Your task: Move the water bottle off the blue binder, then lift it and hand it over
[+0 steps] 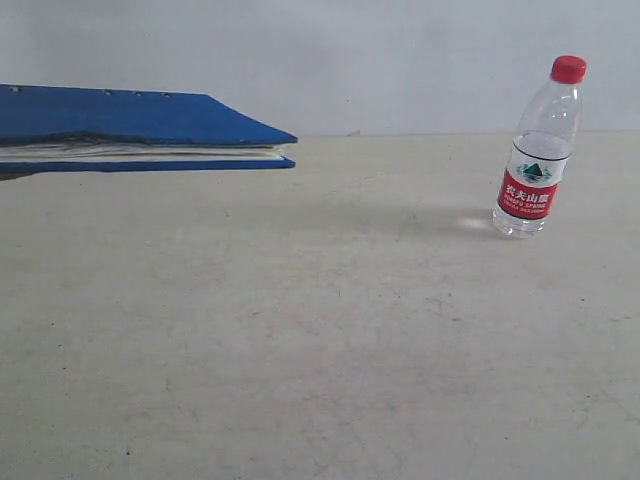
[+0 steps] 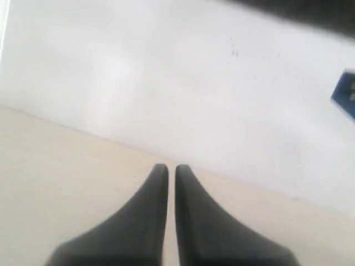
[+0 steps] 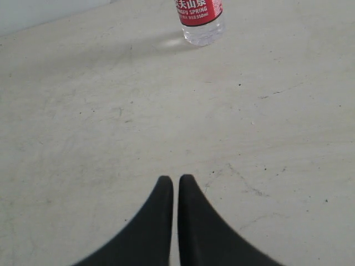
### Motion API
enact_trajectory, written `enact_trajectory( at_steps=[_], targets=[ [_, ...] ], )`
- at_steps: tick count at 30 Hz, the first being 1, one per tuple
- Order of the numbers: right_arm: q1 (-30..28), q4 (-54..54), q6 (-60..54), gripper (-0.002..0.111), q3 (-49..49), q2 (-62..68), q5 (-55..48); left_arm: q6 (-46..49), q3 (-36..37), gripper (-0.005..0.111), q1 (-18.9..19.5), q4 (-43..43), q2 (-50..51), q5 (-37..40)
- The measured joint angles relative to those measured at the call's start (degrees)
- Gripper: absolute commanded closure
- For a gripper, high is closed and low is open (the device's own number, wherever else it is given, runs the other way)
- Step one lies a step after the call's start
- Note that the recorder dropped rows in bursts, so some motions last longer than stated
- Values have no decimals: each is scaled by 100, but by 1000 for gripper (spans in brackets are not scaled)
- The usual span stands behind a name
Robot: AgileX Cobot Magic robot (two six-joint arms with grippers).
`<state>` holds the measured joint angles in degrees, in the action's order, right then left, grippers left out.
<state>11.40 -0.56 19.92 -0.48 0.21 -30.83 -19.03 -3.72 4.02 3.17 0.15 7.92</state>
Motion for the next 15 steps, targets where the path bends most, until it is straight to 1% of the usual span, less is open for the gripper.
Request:
enact_trajectory(
  at_steps=[2, 4, 15],
  targets=[
    [0, 0, 0, 109, 0, 0, 0, 714, 249, 102, 0, 34, 0, 96],
    [0, 0, 0, 109, 0, 0, 0, 904, 341, 102, 0, 34, 0, 134],
    [0, 0, 0, 109, 0, 0, 0, 1008, 352, 102, 0, 45, 0, 319]
  ],
)
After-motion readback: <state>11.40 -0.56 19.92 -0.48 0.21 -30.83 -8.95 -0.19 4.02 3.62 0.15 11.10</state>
